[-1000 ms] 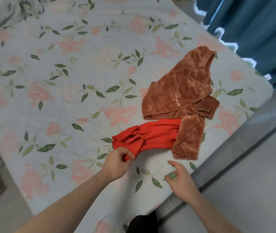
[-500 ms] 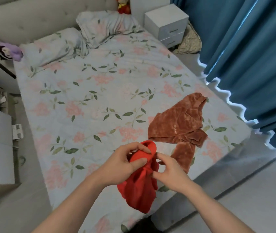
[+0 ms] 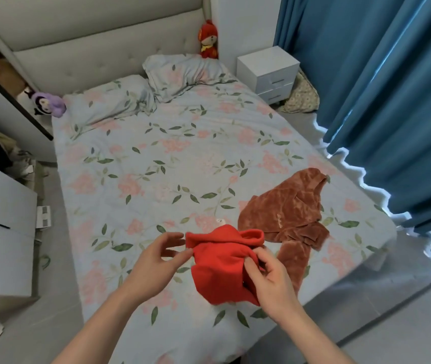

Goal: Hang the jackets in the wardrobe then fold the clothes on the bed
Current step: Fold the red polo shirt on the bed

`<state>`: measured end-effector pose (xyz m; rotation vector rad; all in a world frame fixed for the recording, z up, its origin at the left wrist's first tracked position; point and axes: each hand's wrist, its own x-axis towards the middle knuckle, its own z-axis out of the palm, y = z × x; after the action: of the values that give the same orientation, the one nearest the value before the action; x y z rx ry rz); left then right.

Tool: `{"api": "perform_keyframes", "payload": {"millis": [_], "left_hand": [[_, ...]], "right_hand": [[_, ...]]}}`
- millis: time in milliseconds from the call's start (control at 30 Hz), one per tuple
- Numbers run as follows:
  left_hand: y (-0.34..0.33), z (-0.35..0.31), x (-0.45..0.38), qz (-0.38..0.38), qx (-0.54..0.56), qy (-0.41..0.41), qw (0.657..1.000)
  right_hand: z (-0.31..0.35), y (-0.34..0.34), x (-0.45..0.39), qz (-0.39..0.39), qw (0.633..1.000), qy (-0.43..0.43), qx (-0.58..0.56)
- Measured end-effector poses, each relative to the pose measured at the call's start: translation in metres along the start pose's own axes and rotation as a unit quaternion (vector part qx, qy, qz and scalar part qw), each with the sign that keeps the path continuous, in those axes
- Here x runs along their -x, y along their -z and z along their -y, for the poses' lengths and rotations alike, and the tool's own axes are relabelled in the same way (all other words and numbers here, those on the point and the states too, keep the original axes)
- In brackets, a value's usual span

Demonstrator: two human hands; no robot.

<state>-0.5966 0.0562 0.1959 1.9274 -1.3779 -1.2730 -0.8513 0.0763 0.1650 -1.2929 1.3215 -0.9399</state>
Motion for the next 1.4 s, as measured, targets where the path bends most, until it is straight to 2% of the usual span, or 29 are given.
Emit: {"api": "perform_keyframes", "payload": {"millis": [67, 167, 200, 233, 333, 400, 500, 567, 733, 800, 867, 1000, 1133, 1200, 1300, 1400], "left_hand": [[-0.001, 0.013, 0.007, 0.071, 0.047, 0.036, 0.996], [-0.006, 0.022, 0.029, 0.221, 0.112, 0.039, 0.968], [-0.007, 0.025, 0.034, 0.232, 0.111, 0.028, 0.966], [-0.007, 0.031, 0.036, 0.220, 0.099, 0.006, 0.970], [0.010, 0.053, 0.036, 0.111, 0.049, -0.074, 0.990], [0.033, 0.065, 0.038, 0.072, 0.030, -0.115, 0.990], [0.078, 0.079, 0.048, 0.093, 0.075, -0.175, 0.977], [0.111, 0.089, 0.051, 0.117, 0.065, -0.217, 0.967], [0.184, 0.106, 0.062, 0.148, -0.064, -0.302, 0.940], [0.211, 0.116, 0.060, 0.141, -0.129, -0.345, 0.919], [0.236, 0.131, 0.054, 0.143, -0.168, -0.352, 0.909], [0.268, 0.168, 0.040, 0.136, -0.228, -0.298, 0.917], [0.298, 0.211, 0.032, 0.184, -0.296, -0.236, 0.907], [0.317, 0.230, 0.030, 0.219, -0.322, -0.230, 0.892], [0.346, 0.253, 0.024, 0.262, -0.380, -0.248, 0.851], [0.377, 0.275, 0.015, 0.263, -0.404, -0.288, 0.828]], "right_hand": [[0.001, -0.010, 0.008, -0.013, 1.000, 0.010, -0.014], [0.005, -0.031, 0.020, -0.044, 0.999, 0.009, -0.004], [0.008, -0.040, 0.024, -0.053, 0.999, 0.010, 0.000], [0.013, -0.048, 0.028, -0.062, 0.998, 0.014, 0.004], [0.027, -0.077, 0.041, -0.086, 0.996, 0.032, 0.012], [0.034, -0.096, 0.050, -0.107, 0.993, 0.045, 0.017], [0.042, -0.130, 0.071, -0.149, 0.988, 0.027, -0.004], [0.046, -0.153, 0.088, -0.192, 0.981, 0.003, -0.018], [0.067, -0.193, 0.127, -0.360, 0.933, -0.015, 0.006], [0.077, -0.203, 0.137, -0.387, 0.922, -0.005, 0.011], [0.084, -0.215, 0.141, -0.381, 0.925, 0.007, 0.004], [0.085, -0.248, 0.133, -0.325, 0.945, 0.019, -0.028], [0.100, -0.296, 0.134, -0.289, 0.957, 0.025, -0.016], [0.111, -0.322, 0.143, -0.289, 0.957, 0.030, -0.011], [0.128, -0.356, 0.160, -0.274, 0.961, 0.030, 0.011], [0.145, -0.399, 0.179, -0.270, 0.962, 0.023, 0.040]]}}
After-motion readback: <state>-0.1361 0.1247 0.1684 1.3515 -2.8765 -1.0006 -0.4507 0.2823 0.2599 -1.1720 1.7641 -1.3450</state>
